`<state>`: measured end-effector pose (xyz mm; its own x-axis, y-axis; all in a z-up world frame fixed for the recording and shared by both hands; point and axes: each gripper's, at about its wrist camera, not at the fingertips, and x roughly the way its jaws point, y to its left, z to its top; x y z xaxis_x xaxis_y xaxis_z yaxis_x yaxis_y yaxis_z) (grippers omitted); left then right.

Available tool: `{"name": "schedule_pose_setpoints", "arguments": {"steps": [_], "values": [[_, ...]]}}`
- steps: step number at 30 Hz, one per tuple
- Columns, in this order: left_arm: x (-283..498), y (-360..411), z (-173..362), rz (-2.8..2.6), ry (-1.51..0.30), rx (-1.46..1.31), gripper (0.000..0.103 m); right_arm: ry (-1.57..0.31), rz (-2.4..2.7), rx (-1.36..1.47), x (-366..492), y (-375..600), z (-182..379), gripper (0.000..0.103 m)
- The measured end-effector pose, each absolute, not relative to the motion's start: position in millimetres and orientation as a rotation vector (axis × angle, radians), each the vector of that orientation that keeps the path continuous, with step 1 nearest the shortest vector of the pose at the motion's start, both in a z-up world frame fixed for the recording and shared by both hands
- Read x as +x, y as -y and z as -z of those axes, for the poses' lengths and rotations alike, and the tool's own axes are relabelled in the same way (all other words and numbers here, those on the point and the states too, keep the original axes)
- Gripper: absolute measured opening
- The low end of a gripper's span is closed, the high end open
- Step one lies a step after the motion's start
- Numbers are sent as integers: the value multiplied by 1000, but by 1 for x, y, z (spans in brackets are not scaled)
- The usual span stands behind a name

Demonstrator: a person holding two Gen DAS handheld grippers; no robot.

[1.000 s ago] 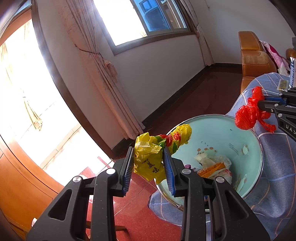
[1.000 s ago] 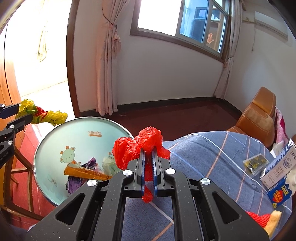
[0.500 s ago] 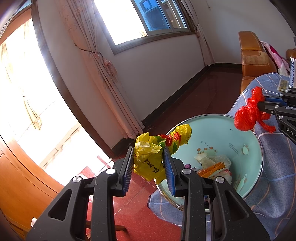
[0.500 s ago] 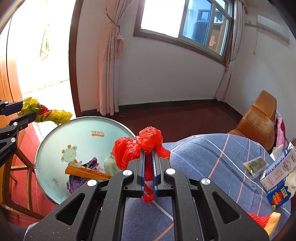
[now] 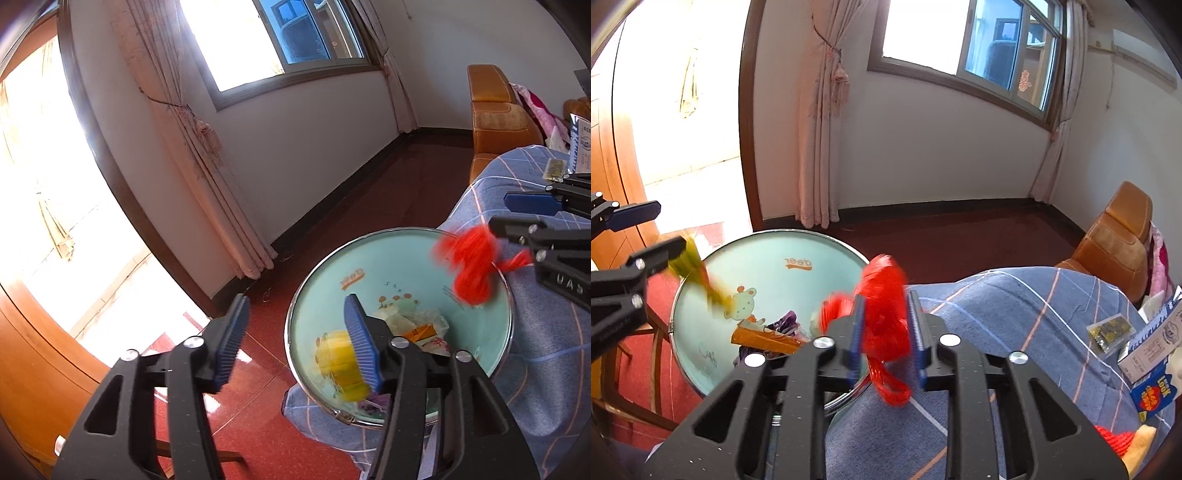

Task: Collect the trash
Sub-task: 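Open both tools to drop the two bags into the bucket, then grasp the yellow sponge with the right tool while the left tool grasps the red foam sleeve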

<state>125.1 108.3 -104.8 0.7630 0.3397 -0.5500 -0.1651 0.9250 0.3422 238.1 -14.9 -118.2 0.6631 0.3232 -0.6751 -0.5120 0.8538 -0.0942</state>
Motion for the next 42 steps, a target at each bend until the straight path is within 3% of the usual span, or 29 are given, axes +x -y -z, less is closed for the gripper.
{"name": "schedule_pose_setpoints", "arguments": {"steps": [2, 11, 19, 25, 33, 42], "values": [[125, -107, 105, -277, -645, 284, 62, -697, -477, -288, 237, 15, 118, 42], [125, -103, 108, -273, -645, 291, 67, -705, -463, -288, 231, 20, 120, 48], [124, -99, 109, -270, -640, 300, 74, -695, -438, -282, 226, 29, 116, 59], [123, -89, 111, -236, -638, 288, 79, -702, -406, -250, 215, 50, 108, 59], [121, -34, 123, -109, -636, 334, 80, -703, -196, -155, 191, 143, 92, 64], [133, 18, 126, -12, -609, 355, 84, -782, 118, -11, 165, 292, 110, 64]]}}
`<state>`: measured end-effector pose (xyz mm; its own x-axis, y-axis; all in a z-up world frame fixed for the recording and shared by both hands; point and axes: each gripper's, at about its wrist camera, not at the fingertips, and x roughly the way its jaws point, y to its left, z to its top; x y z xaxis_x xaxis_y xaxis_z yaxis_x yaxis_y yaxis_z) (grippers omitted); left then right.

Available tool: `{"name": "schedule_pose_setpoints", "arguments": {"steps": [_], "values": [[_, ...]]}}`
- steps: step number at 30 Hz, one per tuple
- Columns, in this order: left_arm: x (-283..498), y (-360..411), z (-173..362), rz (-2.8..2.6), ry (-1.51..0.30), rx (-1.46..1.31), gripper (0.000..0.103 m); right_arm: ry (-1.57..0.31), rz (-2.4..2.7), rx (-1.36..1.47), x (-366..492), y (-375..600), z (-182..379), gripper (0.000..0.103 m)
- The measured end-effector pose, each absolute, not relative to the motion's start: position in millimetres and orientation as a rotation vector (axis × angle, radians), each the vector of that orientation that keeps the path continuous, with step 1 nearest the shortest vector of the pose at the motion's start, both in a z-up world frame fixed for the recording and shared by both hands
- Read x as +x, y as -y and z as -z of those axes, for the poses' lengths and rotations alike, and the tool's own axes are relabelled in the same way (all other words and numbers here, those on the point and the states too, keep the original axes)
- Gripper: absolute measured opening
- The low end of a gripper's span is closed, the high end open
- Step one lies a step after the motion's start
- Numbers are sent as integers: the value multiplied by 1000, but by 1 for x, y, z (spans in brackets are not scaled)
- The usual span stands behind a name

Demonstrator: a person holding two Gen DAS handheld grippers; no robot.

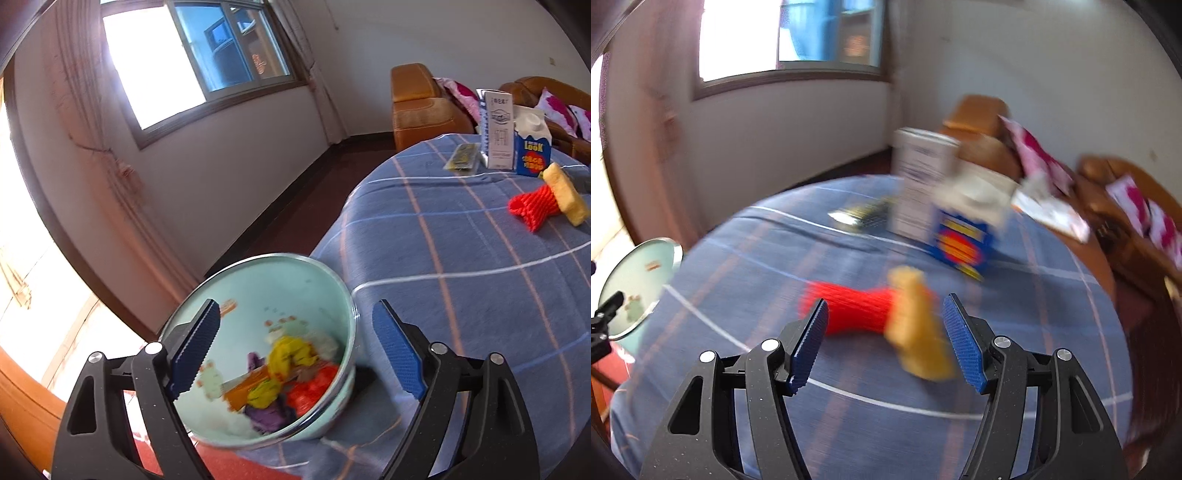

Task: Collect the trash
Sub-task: 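Grasp the yellow sponge with the right tool while the left tool grasps the red foam sleeve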

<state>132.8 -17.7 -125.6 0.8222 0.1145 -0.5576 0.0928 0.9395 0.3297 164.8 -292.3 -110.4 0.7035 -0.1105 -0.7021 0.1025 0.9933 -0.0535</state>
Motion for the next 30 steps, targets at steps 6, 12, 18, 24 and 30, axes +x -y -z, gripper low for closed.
{"name": "schedule_pose_setpoints", "arguments": {"steps": [6, 12, 18, 24, 30], "values": [[146, 35, 129, 17, -624, 351, 84, -852, 108, 29, 160, 320, 131, 64], [148, 46, 127, 32, -625, 364, 86, -914, 41, 11, 174, 314, 136, 59], [154, 76, 114, 83, -608, 384, 86, -919, -19, 59, 165, 315, 135, 24], [165, 145, 103, 208, -603, 387, 86, -828, 123, 102, 137, 354, 113, 24], [182, 211, 115, 264, -641, 403, 86, -834, 271, 134, 124, 400, 118, 24]]}}
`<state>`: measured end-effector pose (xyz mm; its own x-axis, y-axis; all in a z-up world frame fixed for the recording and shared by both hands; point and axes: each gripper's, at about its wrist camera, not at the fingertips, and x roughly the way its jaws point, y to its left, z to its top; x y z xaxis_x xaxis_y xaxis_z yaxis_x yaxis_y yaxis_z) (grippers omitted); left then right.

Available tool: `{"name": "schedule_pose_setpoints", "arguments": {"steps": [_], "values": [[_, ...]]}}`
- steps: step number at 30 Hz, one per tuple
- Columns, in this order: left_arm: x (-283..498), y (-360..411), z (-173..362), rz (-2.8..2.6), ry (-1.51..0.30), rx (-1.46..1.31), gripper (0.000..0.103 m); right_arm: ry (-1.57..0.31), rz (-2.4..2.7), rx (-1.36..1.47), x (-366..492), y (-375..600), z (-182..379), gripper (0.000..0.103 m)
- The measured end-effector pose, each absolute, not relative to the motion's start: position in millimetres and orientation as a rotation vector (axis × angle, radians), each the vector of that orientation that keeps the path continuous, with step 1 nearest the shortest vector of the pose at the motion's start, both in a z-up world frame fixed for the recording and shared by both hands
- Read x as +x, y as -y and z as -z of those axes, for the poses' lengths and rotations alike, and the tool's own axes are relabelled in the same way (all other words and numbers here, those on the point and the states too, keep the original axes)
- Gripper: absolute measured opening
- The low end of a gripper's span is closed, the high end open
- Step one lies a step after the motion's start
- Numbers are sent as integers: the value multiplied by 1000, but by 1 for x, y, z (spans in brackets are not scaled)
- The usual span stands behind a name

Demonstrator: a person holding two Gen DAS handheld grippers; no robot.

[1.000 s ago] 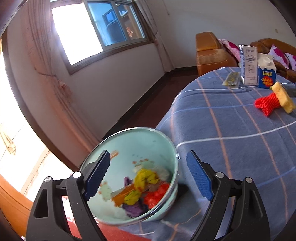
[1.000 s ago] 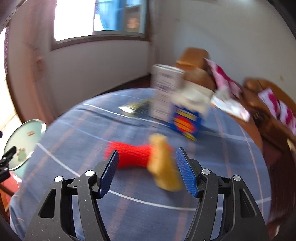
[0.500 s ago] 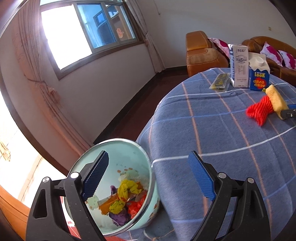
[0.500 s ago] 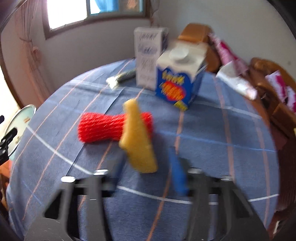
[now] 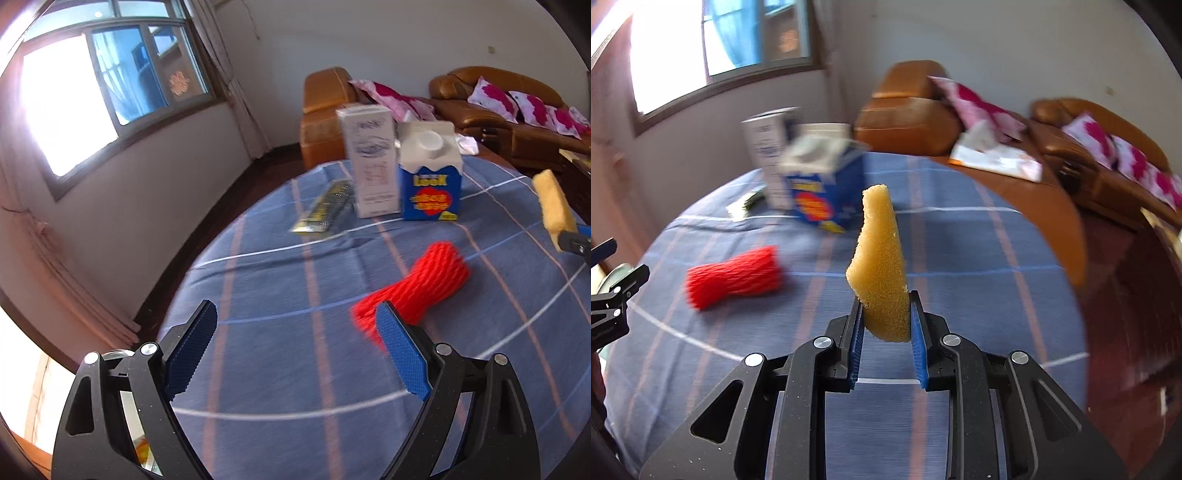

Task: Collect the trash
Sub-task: 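Grasp the yellow sponge with the right tool while the left tool grasps the red foam sleeve, then carry the red foam sleeve and yellow sponge over the green bucket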

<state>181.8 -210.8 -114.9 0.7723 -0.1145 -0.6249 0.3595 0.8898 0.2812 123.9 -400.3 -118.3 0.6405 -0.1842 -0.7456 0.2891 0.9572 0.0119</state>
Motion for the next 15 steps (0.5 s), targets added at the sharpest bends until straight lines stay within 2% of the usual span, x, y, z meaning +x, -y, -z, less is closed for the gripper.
{"name": "schedule_pose_setpoints", "arguments": {"steps": [3, 5, 7, 8, 10, 12, 15], "values": [[192, 229, 128, 281, -687, 404, 86, -843, 308, 169, 117, 421, 125, 24], [197, 237, 137, 299, -727, 399, 81, -838, 303, 199, 111, 431, 125, 24], [202, 243, 145, 328, -770, 397, 58, -831, 307, 184, 108, 433, 123, 25], [204, 244, 146, 353, -785, 393, 51, -835, 298, 192, 109, 433, 123, 25], [207, 246, 148, 396, -802, 379, 20, -838, 294, 192, 108, 432, 124, 25], [205, 249, 150, 433, -816, 384, 12, -842, 279, 194, 109, 430, 125, 25], [202, 243, 146, 452, -812, 369, 9, -838, 264, 191, 110, 423, 123, 25]]}}
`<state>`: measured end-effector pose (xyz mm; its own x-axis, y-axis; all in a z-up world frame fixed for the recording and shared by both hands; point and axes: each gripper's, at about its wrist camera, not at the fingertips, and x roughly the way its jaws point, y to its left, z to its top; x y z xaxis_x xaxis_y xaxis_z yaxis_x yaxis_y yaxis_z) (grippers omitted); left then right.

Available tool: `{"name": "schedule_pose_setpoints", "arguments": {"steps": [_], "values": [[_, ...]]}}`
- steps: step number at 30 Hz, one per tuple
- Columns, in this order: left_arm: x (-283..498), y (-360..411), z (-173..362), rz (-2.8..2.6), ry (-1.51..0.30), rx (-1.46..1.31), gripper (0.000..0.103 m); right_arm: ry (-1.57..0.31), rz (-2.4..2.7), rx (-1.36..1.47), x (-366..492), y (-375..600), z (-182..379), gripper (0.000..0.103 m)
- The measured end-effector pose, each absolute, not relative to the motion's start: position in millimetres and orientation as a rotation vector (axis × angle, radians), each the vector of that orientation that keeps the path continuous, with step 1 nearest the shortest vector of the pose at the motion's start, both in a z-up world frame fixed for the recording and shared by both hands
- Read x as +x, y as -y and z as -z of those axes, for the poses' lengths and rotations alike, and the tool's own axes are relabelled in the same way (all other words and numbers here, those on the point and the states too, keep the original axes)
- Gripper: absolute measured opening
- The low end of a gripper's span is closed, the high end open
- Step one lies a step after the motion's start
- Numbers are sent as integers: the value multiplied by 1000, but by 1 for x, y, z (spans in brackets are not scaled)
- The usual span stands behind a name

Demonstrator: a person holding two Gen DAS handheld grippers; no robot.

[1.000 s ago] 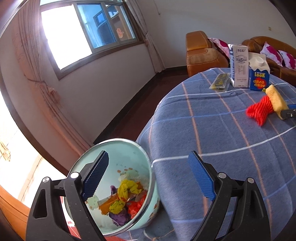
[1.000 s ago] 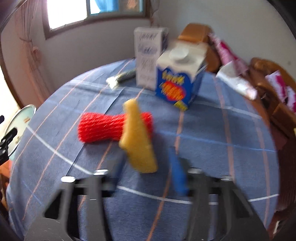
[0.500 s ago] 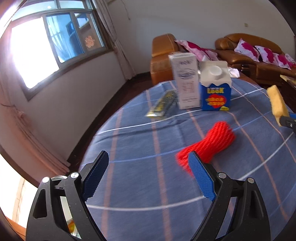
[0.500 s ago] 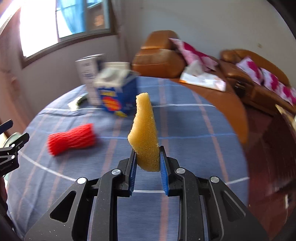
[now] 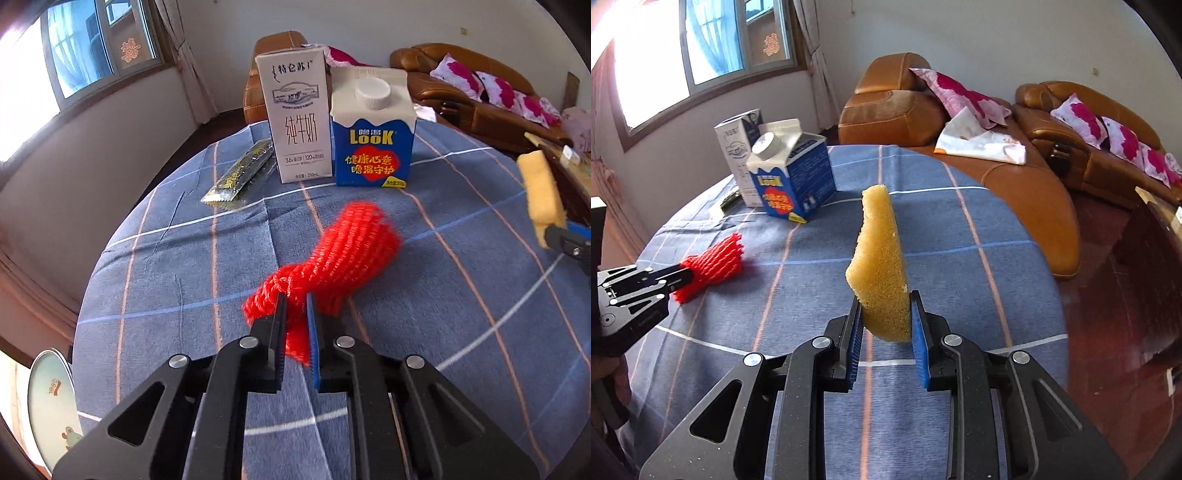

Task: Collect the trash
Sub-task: 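Carry the red foam sleeve and yellow sponge over the green bucket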

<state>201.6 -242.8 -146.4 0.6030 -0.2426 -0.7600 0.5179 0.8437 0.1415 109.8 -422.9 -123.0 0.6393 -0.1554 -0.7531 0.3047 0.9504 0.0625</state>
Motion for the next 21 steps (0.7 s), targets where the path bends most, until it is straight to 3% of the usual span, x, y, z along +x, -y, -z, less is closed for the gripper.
{"name": "schedule_pose_setpoints", "arguments": {"steps": [21], "values": [[143, 102, 104, 307, -697, 332, 9, -806, 41, 50, 151, 296, 112, 25]]}}
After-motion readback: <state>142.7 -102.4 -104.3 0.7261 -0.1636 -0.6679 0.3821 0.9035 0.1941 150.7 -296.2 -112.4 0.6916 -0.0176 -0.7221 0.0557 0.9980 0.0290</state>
